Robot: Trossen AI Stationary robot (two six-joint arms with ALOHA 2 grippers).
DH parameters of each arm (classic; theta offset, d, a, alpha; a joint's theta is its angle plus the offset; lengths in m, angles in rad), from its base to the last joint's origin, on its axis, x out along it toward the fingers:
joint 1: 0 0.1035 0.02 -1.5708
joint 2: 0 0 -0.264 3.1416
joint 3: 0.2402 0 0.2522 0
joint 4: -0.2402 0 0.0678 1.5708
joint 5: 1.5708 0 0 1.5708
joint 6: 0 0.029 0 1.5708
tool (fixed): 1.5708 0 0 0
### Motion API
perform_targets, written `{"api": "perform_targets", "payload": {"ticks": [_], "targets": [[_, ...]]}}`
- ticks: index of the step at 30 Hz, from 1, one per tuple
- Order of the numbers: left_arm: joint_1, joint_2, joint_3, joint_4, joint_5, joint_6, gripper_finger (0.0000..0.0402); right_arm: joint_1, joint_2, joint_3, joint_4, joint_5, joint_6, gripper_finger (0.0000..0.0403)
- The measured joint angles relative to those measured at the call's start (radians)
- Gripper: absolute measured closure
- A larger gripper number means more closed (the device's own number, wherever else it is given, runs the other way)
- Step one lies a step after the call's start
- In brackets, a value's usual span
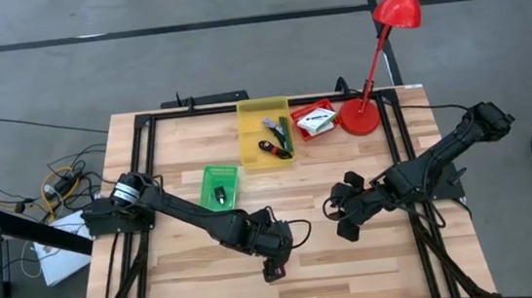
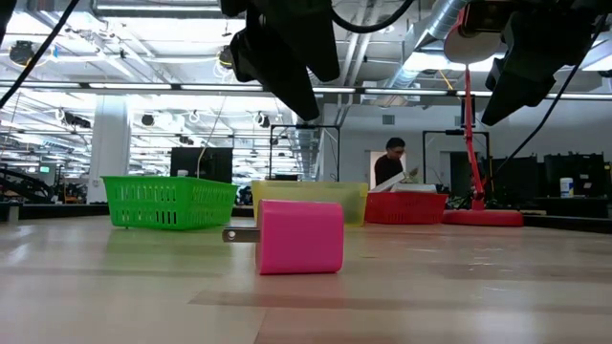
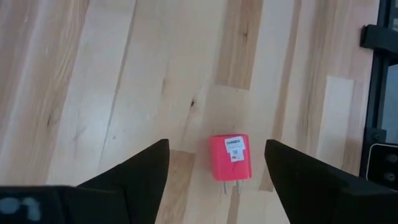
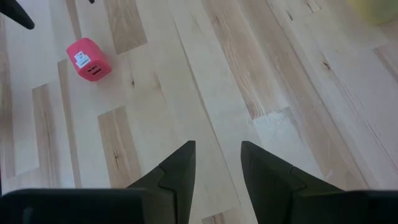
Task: Pick and place items into bin
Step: Put the pink charger adapter into the green bin
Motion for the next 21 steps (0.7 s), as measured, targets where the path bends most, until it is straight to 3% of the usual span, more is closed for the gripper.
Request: {"api": "perform_targets", "payload": {"ticks": [21], "targets": [[-0.023, 0.085, 0.014, 0.002, 0.057, -0.003, 0.0143, 0.022, 0.001, 0.000, 0.007, 0.000, 0.000, 0.0280]]}}
